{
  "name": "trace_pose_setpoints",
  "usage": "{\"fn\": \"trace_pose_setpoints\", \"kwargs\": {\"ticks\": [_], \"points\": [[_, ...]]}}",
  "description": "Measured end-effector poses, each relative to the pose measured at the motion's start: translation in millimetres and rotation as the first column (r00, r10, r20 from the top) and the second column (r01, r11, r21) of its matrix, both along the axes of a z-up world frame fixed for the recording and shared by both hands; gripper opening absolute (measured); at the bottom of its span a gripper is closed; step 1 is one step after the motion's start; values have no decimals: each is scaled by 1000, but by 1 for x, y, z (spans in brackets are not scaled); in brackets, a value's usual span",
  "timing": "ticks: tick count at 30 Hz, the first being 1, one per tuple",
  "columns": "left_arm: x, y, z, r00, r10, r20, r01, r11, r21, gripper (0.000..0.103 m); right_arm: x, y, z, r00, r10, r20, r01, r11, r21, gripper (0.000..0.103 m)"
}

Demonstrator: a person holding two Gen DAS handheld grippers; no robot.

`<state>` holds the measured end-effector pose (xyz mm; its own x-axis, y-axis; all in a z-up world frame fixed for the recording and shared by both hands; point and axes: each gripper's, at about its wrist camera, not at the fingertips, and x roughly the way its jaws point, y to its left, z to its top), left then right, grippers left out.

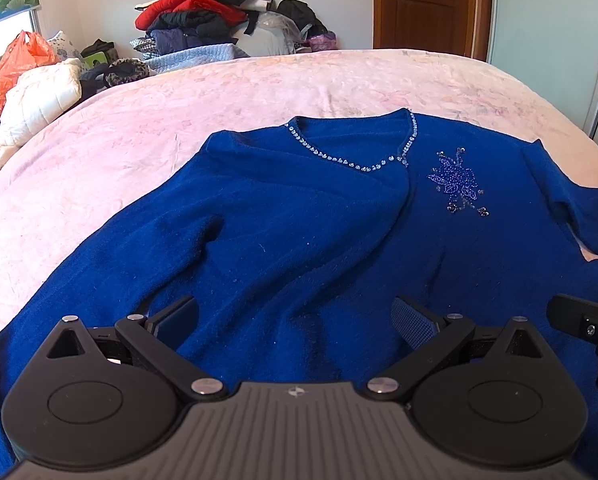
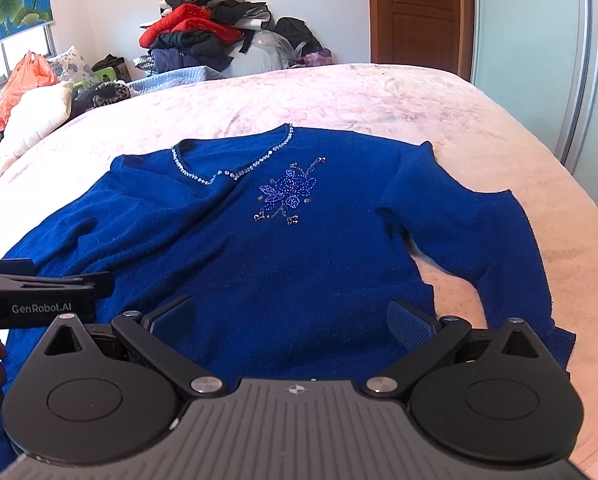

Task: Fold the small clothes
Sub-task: 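Move the right gripper toward the sweater sleeve beside the body, then close the right gripper on the blue sweater sleeve cuff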

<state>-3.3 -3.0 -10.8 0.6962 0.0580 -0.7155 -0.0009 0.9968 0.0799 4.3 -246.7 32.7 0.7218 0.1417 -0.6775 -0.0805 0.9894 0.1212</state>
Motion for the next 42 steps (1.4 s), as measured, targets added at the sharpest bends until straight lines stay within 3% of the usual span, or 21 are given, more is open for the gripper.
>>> {"fn": "trace_pose_setpoints", "kwargs": {"ticks": [7,19,32,37,40,42], "points": [[1,1,-2,1000,2,-5,-2,1000,4,103,-1,-3,0,1000,8,5,-8,1000,18,103],[1,-1,-3,1000,1,-9,-1,1000,17,103,-15,2,10,974,186,132,-192,981,37,103],[-1,-6,-2,999,-41,-12,41,999,3,103,-30,-20,-2,978,188,93,-177,978,-110,102],[-4,-19,-2,995,-98,-9,98,995,17,103,-43,-57,-4,990,85,116,-55,969,-243,86],[-6,-29,-4,993,-121,-9,122,991,60,103,-45,-86,-10,996,25,81,-6,974,-227,68],[-6,-34,-5,991,-135,-11,135,987,81,103,-47,-100,-13,998,-6,68,21,976,-217,63]]}}
